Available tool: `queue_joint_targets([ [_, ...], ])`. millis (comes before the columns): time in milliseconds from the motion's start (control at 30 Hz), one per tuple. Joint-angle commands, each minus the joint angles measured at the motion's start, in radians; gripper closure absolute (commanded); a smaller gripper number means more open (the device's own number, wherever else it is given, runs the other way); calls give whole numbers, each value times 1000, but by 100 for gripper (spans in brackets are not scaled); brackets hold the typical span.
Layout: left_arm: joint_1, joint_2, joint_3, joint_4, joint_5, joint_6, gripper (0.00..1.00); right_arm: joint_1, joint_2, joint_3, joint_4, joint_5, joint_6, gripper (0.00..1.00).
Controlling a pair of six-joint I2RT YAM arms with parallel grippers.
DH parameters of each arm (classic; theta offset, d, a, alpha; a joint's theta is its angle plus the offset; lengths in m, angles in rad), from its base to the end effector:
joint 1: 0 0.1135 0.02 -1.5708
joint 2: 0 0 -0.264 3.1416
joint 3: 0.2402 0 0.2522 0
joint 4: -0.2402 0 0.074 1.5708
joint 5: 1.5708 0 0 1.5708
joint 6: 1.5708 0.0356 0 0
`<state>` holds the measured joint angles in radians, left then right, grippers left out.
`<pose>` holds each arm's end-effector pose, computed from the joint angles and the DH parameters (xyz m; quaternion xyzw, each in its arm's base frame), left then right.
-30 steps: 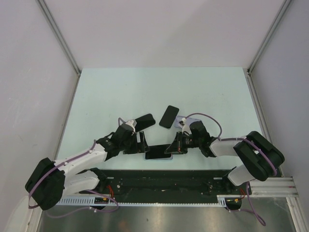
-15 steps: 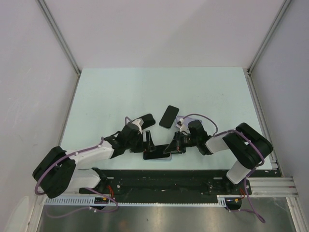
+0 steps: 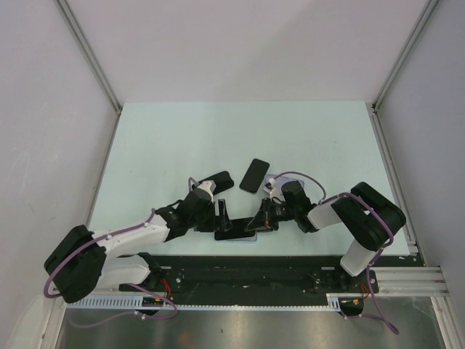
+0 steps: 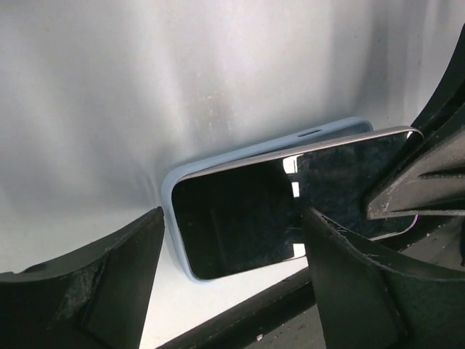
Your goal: Put the phone into the phone case
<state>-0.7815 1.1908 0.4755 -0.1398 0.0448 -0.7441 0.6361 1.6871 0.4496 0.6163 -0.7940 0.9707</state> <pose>0.1538 -0.1548 0.1606 0.0254 0.9361 -0.2571 0.2386 0.2005 0.1796 0.1063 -0.0377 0.8382 0.5422 0.0452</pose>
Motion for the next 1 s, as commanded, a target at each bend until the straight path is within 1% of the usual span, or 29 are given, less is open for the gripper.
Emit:
queue_joint_targets([
  [0,-24,-92,41,-96,-106,2,21,31,45,3,-92,78,-30,100],
  [33,-28,-102,48,-122,-124,9,23,31,46,3,-89,79,-27,100],
  [133,-56,-123,66,-141,-134,22,31,30,57,4,-73,73,-20,100],
  [167,-76,-123,75,-142,-138,23,37,31,60,8,-70,72,-20,100],
  [233,-93,-111,86,-141,-137,26,44,34,69,11,-67,70,-15,100],
  [267,-108,-100,97,-141,-135,26,54,34,71,12,-66,68,-15,100],
  [300,-114,-80,101,-142,-132,28,58,36,71,15,-66,68,-12,100],
  [333,-117,-67,104,-142,-131,29,66,37,72,15,-69,68,-13,100],
  [433,-124,-19,109,-142,-112,29,72,37,72,20,-81,64,-18,100],
  [533,-125,26,104,-142,-102,29,76,39,66,21,-107,73,-32,96],
  [800,-147,128,117,-142,-85,35,82,42,66,26,-133,81,-47,92],
  [867,-147,145,117,-144,-89,34,83,45,60,37,-170,87,-62,88],
  [900,-147,150,117,-145,-91,31,83,53,57,47,-196,105,-107,83],
  [933,-147,156,118,-149,-91,31,83,59,53,64,-296,125,-133,79],
  [967,-147,171,120,-153,-91,29,84,62,40,89,-341,143,-159,76],
])
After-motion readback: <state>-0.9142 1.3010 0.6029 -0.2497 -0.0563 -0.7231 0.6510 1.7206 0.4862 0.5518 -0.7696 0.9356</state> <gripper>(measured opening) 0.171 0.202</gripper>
